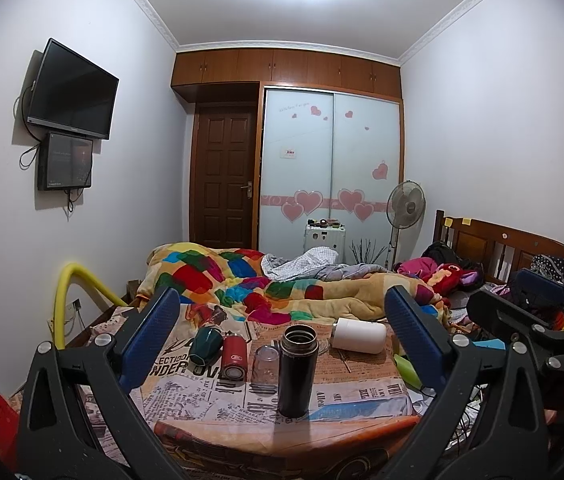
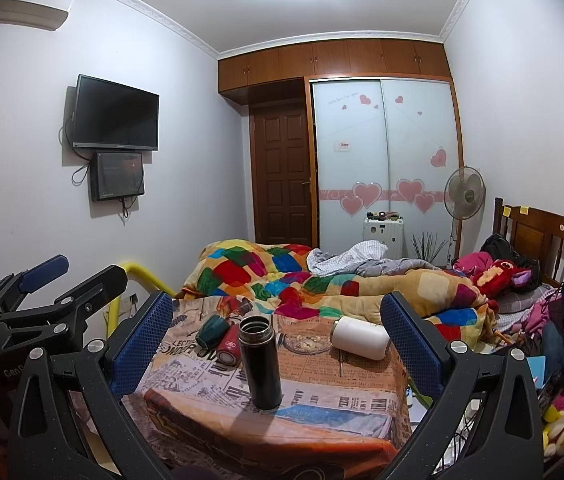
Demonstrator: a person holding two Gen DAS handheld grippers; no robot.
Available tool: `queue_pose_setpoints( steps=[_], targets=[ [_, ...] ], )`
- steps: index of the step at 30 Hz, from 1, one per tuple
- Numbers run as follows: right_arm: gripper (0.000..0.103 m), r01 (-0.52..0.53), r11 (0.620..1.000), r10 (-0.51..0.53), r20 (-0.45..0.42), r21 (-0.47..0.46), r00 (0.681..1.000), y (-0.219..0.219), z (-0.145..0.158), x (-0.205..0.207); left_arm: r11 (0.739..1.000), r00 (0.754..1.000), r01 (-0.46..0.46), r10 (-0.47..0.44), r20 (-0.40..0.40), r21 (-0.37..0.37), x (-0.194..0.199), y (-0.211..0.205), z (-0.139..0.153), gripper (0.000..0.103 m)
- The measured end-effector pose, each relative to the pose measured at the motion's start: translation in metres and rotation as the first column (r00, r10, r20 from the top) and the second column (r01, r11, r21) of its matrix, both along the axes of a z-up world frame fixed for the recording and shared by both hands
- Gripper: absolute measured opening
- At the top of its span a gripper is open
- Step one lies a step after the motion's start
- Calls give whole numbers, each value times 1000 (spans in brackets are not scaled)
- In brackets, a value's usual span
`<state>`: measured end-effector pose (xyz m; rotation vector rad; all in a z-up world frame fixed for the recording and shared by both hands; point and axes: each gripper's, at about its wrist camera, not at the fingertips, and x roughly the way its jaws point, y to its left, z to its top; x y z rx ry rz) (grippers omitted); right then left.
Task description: Flip cup upright
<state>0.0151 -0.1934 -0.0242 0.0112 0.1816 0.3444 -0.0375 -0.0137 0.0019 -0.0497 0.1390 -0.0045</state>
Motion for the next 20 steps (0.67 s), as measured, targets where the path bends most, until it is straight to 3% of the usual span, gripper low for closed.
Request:
queue_pose_setpoints(
  steps=[20],
  targets=[
    [103, -8, 1000, 8, -20, -10, 1000, 11, -3, 3, 1000, 1000, -11, 10, -21, -21, 5, 11, -12, 103]
  ],
)
